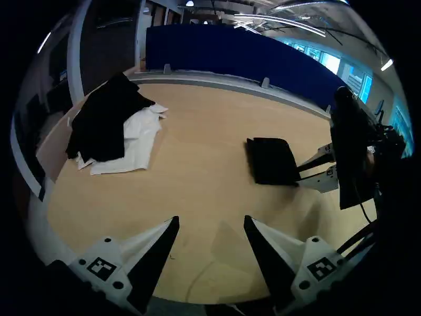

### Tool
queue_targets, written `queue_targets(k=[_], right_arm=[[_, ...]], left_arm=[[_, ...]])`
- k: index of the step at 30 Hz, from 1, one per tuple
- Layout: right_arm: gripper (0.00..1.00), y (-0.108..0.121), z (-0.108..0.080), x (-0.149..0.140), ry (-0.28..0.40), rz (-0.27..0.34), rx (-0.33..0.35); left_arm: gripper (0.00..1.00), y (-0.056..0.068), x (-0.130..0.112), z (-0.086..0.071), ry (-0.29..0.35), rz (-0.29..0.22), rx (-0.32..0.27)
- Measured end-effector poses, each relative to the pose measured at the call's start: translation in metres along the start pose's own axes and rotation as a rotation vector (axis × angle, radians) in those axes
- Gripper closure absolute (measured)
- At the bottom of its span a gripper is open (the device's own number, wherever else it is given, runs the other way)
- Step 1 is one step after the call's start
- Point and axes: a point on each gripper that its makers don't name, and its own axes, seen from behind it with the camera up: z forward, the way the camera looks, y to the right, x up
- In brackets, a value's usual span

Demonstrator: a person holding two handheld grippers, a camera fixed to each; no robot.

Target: Fold towel

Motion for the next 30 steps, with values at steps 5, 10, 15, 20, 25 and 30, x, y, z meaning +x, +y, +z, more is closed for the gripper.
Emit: queue_targets(k=[5,10,15,20,25,30], right_arm=[[0.35,0.003,-0.006,-0.016,-0.013,0.026,-0.01],[0.35,0.005,-0.006,-0.023,-0.021,0.034,-0.018],[0.38,0.005,-0.002,-0.029,-0.034,0.037,-0.021],[0.53,0.003,0.002,-0.032,-0.04,0.056,-0.019],[0.6,0.003,0.005,-0.033,-0.034,0.079,-0.018],[0.69,0.004,0.006,-0.033,-0.03,0.099,-0.027]], left_arm=[[0.09,0.003,-0.001,0.003,-0.003,0.007,-0.007],[0.09,0.006,0.0,0.004,-0.005,0.014,-0.013],[0.09,0.007,0.0,0.004,-0.006,0.012,-0.014],[0.09,0.005,-0.002,0.004,-0.007,0.004,-0.012],[0.09,0.005,-0.003,0.004,-0.008,0.0,-0.012],[0.09,0.006,-0.004,0.006,-0.01,0.005,-0.012]])
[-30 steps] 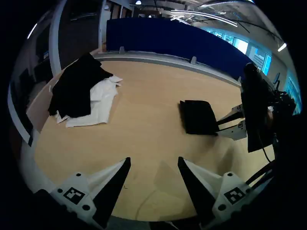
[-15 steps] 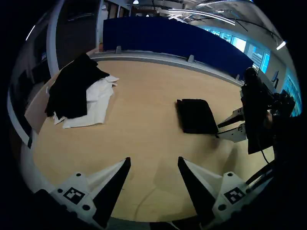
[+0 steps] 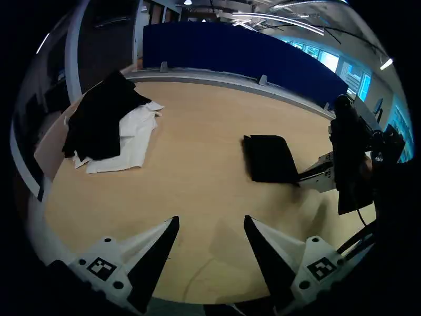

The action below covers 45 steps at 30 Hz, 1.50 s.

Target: Fold towel

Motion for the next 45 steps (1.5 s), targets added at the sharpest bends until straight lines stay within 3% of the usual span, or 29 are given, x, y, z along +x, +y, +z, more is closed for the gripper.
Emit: queue_targets(k=[4,6,15,22,32,38,45], right_arm=[[0.91,0.001,0.002,0.001,0.006,0.018,-0.003],[0.95,0.001,0.002,0.003,0.01,0.03,-0.003],[0.96,0.003,-0.012,0.02,0.064,0.032,-0.01],[0.96,0.014,-0.047,0.066,0.157,0.025,-0.026],[0.97,0.034,-0.114,0.131,0.284,0.01,-0.06],[0.97,0.051,-0.15,0.142,0.32,0.008,-0.104],[0.97,0.079,-0.176,0.132,0.327,0.028,-0.152]], left_arm=[[0.09,0.002,0.001,0.0,0.0,0.004,-0.003],[0.09,0.002,0.001,-0.001,0.0,0.005,-0.004],[0.09,0.004,0.006,-0.001,0.004,0.015,-0.01],[0.09,0.009,0.019,-0.001,0.019,0.034,-0.021],[0.09,0.02,0.05,-0.006,0.063,0.078,-0.043],[0.09,0.029,0.065,-0.008,0.087,0.096,-0.063],[0.09,0.041,0.073,-0.007,0.094,0.119,-0.086]])
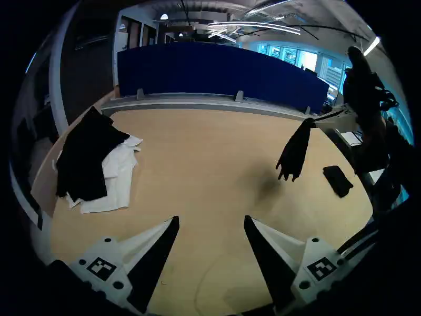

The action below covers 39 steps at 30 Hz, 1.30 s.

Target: Fold towel

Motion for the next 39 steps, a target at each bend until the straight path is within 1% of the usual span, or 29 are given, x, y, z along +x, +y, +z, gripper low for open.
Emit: queue_targets(k=[5,10,17,23,29,32,39], right_arm=[[0.97,0.028,-0.014,-0.009,-0.003,0.026,-0.033],[0.97,0.056,-0.026,-0.021,-0.011,0.046,-0.062],[0.97,0.096,-0.053,-0.049,-0.044,0.054,-0.098],[0.97,0.135,-0.075,-0.073,-0.073,0.056,-0.146],[0.97,0.168,-0.093,-0.093,-0.093,0.07,-0.176],[0.97,0.183,-0.097,-0.103,-0.102,0.079,-0.187],[0.97,0.213,-0.1,-0.123,-0.126,0.093,-0.197]], left_arm=[[0.09,0.007,0.002,0.002,-0.002,0.014,-0.013],[0.09,0.011,0.002,0.005,-0.006,0.021,-0.017],[0.09,0.014,0.002,0.008,-0.013,0.034,-0.015],[0.09,0.019,0.002,0.008,-0.023,0.028,-0.017],[0.09,0.024,0.001,0.01,-0.035,0.026,-0.019],[0.09,0.027,0.0,0.011,-0.039,0.034,-0.016],[0.09,0.033,0.0,0.015,-0.049,0.045,-0.006]])
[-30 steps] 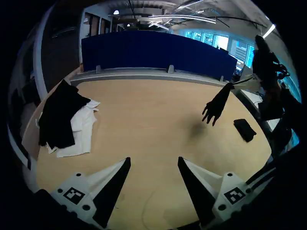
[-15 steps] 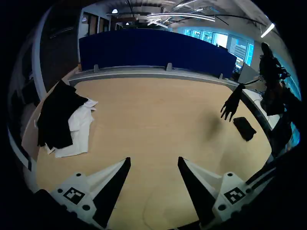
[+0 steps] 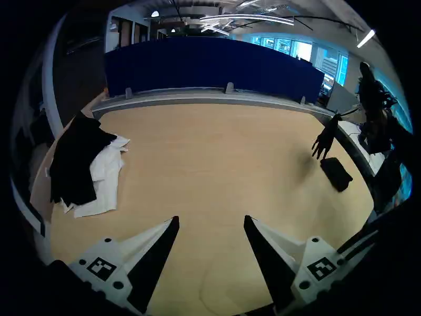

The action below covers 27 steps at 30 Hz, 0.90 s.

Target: Fold towel

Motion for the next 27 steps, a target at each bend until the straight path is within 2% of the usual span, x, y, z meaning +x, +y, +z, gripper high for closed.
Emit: queue_targets(k=[11,20,27], right_arm=[[0.97,0.027,0.009,-0.017,-0.02,0.01,-0.002],[0.97,0.031,0.01,-0.03,-0.031,0.015,0.008],[0.97,0.03,-0.001,-0.05,-0.034,0.038,0.014]], left_arm=[[0.09,0.012,0.002,0.006,-0.011,0.008,0.011],[0.09,0.022,0.004,0.007,-0.015,0.018,0.008],[0.09,0.029,0.008,0.009,-0.015,0.028,-0.001]])
